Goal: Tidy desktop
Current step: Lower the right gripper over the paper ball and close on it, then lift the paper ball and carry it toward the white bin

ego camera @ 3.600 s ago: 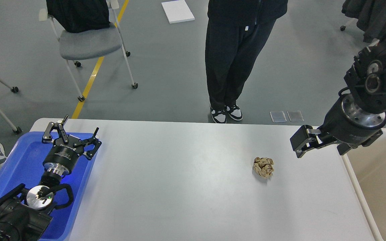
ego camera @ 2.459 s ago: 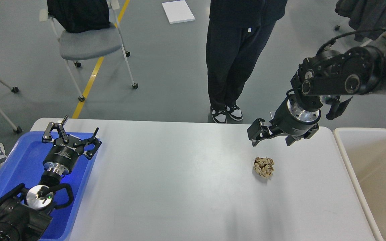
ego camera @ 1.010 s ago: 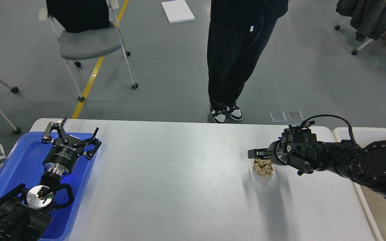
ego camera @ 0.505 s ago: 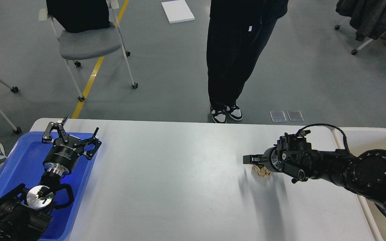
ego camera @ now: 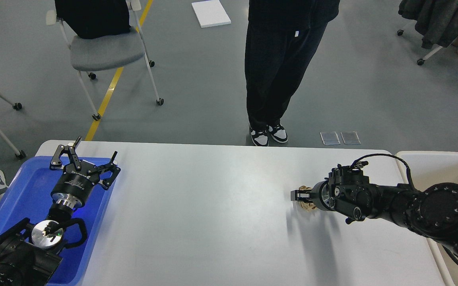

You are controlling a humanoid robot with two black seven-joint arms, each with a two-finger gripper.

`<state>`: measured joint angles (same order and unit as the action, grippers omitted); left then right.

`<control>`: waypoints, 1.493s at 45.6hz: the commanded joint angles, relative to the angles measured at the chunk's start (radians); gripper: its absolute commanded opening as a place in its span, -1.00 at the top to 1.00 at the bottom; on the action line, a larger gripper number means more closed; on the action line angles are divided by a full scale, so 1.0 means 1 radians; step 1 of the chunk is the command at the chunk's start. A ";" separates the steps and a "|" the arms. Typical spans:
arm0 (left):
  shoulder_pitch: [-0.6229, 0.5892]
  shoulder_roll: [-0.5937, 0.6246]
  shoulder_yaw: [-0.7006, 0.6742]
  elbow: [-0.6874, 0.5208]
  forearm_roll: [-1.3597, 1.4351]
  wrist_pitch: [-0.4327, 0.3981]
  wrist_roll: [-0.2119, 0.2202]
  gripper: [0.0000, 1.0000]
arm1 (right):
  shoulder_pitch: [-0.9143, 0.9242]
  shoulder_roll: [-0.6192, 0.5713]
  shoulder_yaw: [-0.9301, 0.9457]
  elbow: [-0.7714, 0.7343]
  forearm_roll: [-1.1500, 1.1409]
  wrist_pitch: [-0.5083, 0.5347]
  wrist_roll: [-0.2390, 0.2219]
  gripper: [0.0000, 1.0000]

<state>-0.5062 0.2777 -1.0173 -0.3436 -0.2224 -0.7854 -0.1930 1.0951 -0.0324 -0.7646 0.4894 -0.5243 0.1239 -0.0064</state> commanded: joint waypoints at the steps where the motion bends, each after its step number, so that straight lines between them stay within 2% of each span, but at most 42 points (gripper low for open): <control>1: 0.000 0.000 0.000 0.000 0.000 0.000 0.000 -1.00 | 0.005 0.000 -0.001 0.003 -0.002 0.002 0.000 1.00; 10: 0.000 0.000 0.000 0.000 0.000 0.000 0.001 -1.00 | 0.035 -0.018 -0.008 0.020 0.006 0.028 -0.006 1.00; 18: 0.000 0.000 0.000 0.000 0.000 0.000 0.001 -1.00 | 0.130 -0.115 -0.001 0.116 0.024 0.103 -0.006 1.00; 31: 0.000 0.000 0.000 0.000 0.000 0.000 0.001 -1.00 | 0.423 -0.342 -0.059 0.350 0.017 0.221 -0.007 1.00; 47: 0.000 0.000 0.000 0.000 0.000 0.000 0.001 -1.00 | 0.870 -0.518 -0.268 0.598 0.009 0.474 -0.003 1.00; 62: 0.000 0.002 0.000 0.000 0.000 0.000 0.001 -1.00 | 1.109 -0.583 -0.377 0.615 -0.020 0.662 0.000 1.00; 68: 0.000 0.002 0.000 0.000 0.000 0.000 0.001 -1.00 | 1.170 -0.629 -0.401 0.615 -0.072 0.662 0.002 1.00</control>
<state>-0.5062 0.2780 -1.0174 -0.3436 -0.2224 -0.7854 -0.1917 2.1111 -0.5890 -1.0965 1.0842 -0.5370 0.7107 -0.0076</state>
